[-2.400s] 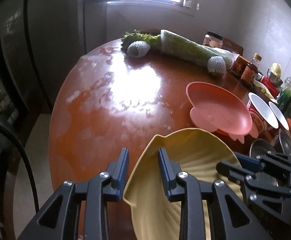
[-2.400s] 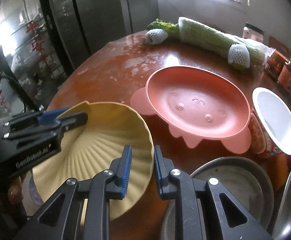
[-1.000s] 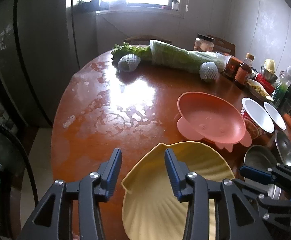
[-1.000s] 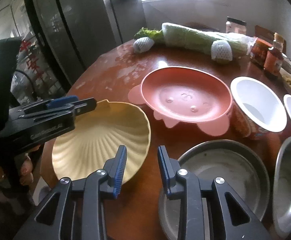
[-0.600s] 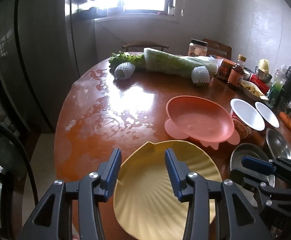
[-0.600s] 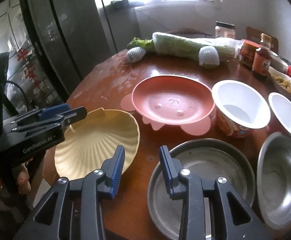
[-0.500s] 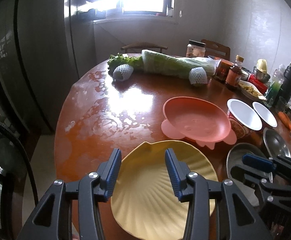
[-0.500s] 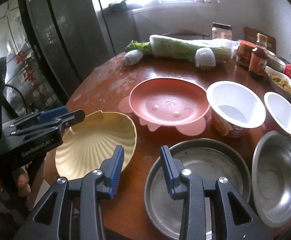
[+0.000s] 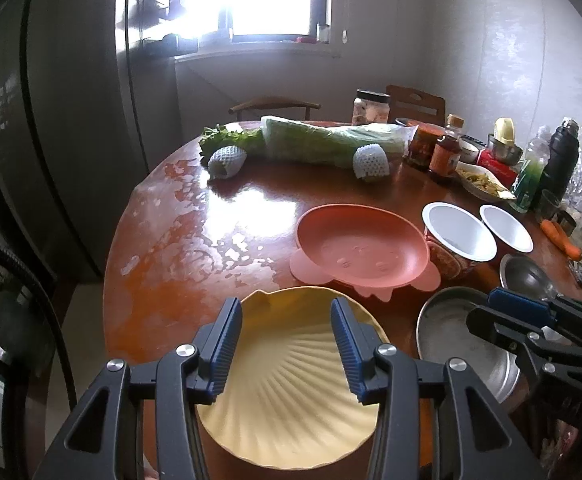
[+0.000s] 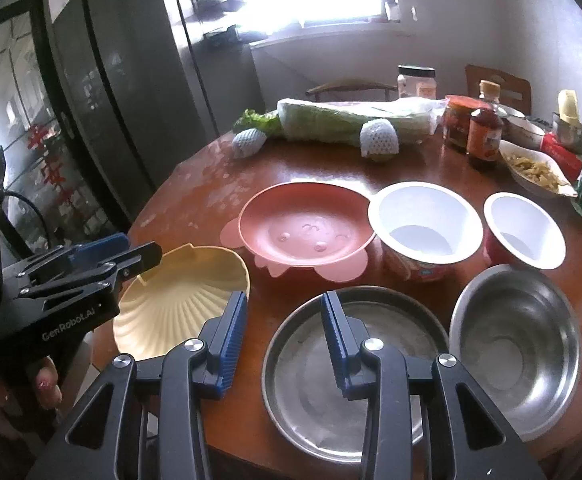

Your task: Organize plates and bowls

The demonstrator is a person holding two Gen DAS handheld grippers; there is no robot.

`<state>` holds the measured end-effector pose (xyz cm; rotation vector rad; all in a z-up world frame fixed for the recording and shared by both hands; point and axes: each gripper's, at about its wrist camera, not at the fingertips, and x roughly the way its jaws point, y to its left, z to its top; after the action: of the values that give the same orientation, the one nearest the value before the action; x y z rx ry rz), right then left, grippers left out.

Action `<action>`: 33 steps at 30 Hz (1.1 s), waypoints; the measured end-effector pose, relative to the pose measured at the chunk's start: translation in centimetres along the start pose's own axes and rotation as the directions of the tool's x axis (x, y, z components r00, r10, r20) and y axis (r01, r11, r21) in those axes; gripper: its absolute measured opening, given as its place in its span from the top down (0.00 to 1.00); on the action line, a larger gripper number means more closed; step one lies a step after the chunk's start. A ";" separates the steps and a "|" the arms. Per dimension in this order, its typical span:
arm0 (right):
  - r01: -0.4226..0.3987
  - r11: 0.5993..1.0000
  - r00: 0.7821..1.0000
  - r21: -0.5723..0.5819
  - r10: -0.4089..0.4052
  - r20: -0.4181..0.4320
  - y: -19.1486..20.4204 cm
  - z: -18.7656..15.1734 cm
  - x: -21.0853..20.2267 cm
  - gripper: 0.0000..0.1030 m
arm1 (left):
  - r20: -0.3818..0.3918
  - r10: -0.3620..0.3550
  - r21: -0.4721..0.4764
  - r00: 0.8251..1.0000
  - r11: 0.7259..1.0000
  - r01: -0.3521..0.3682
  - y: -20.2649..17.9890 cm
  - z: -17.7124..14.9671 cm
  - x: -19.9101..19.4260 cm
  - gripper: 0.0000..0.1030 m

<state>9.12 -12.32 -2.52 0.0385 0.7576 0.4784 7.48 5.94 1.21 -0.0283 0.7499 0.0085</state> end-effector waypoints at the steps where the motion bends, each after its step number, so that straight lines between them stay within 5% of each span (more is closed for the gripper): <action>1: 0.000 1.000 1.000 0.001 0.000 0.003 -0.1 0.0 -0.1 0.62 | 0.002 0.001 0.002 1.000 1.000 -0.001 -0.1 0.1 -0.1 0.55; 18: 0.013 0.991 1.000 0.131 -0.015 0.010 -3.6 2.0 1.3 0.54 | -0.002 -0.015 0.072 1.000 0.997 0.015 -1.9 3.9 2.1 0.47; 33: 0.039 0.975 0.995 0.218 -0.017 -0.102 -4.8 3.0 7.4 0.52 | -0.156 -0.028 0.065 0.987 0.997 0.039 -0.7 6.5 9.4 0.44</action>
<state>17.68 -12.99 -6.18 0.2117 0.9061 0.3699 18.85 5.43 -0.45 0.0231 0.9046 -0.0514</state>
